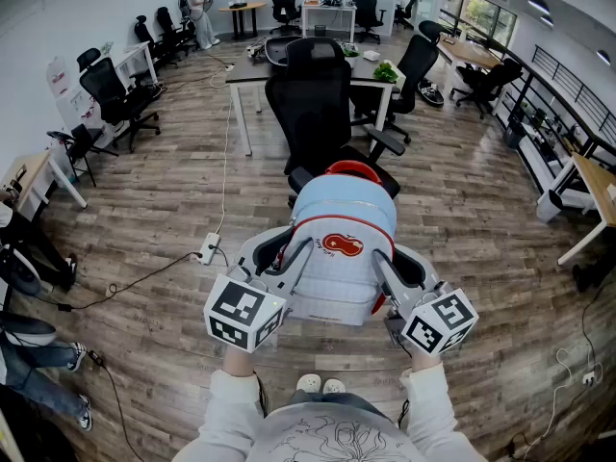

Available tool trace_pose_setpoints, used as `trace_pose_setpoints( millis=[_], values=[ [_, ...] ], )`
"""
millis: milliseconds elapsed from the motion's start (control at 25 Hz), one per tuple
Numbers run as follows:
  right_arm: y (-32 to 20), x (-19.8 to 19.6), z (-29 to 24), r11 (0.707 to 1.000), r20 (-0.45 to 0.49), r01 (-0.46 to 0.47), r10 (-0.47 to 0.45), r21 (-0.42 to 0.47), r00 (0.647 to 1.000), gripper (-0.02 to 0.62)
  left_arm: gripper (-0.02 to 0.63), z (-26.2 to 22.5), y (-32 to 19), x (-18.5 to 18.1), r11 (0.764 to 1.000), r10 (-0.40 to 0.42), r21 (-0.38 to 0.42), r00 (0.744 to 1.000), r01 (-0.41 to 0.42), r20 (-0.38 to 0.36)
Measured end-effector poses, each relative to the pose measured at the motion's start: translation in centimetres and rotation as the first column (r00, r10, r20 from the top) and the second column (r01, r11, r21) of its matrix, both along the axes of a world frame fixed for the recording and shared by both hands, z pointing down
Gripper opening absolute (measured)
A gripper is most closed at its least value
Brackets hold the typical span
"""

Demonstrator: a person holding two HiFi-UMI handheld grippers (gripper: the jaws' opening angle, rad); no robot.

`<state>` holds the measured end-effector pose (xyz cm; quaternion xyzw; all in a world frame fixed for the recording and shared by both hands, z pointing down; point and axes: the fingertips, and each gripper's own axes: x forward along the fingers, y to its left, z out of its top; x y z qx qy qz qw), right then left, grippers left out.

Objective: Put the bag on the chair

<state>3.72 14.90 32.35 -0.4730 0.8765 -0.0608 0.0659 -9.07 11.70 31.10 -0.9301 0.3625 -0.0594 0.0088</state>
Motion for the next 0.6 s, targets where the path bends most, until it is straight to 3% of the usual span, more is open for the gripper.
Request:
trace_pose_setpoints(
  millis=[600],
  values=[
    [-1.2,0.1,0.7,1.000,0.011,-0.012,0.012,0.003,1.000,0.087,0.117,0.6,-1.2,0.1,1.000,0.022,0.009,1.000,-0.022,-0.005]
  ],
)
